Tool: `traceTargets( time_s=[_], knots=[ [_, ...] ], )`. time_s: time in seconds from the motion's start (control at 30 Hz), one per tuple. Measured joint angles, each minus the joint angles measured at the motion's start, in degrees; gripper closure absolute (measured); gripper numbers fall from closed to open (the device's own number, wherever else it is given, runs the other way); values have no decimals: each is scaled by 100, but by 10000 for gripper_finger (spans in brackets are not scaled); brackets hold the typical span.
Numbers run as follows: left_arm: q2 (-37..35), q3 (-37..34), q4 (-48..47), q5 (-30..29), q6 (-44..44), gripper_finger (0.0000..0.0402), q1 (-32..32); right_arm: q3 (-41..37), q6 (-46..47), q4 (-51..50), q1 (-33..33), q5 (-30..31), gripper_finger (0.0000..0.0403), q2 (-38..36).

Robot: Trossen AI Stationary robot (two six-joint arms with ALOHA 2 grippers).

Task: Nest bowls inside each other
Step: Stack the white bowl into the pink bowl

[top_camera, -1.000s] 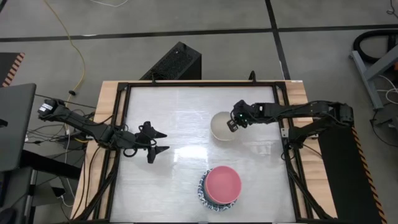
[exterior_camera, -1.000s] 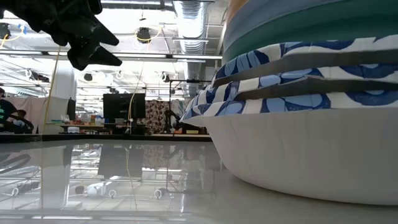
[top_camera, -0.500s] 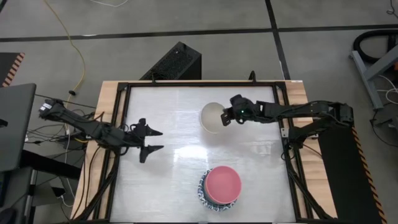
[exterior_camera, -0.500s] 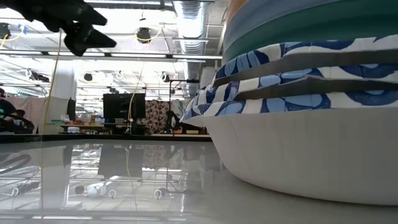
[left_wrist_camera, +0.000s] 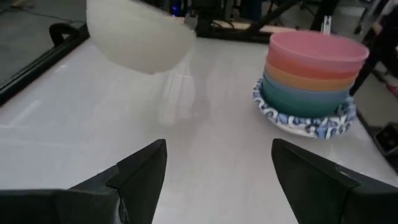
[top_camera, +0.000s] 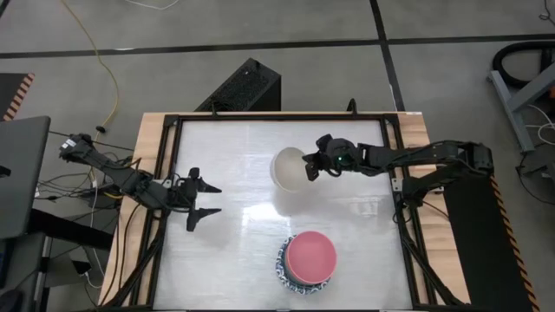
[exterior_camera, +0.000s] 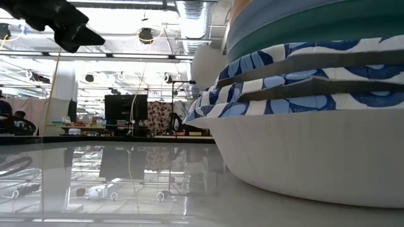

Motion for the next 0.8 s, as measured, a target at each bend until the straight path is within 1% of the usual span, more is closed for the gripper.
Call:
traceTargets(
  time_s=[0.1, 0.23, 0.3, 0.4, 0.5, 0.63, 0.7, 0.8],
  knots=[
    [5, 0, -177, -2, 74, 122, -56, 148, -103, 21, 185, -31, 392, 0],
    [5, 0, -252, -7, 92, 122, -225, 478, -265, 15, 483, -249, 392, -5],
    [-4, 0, -232, -22, 187, 122, -339, 704, -302, -146, 681, -294, 392, -25],
    [-61, 0, -213, -78, 262, 122, -501, 1143, -311, -767, 1022, -280, 392, -113],
    [-151, 0, -235, -191, 320, 122, -682, 1617, -308, -1658, 1422, -251, 392, -233],
    [-277, 0, -280, -362, 341, 122, -903, 2182, 81, -2735, 2057, -21, 392, -421],
    [-329, 0, -278, -452, 344, 122, -1015, 2403, 318, -3133, 2417, 125, 392, -488],
    [-363, -1, -277, -503, 370, 122, -1165, 2560, 620, -3373, 3002, 365, 392, -541]
  ],
)
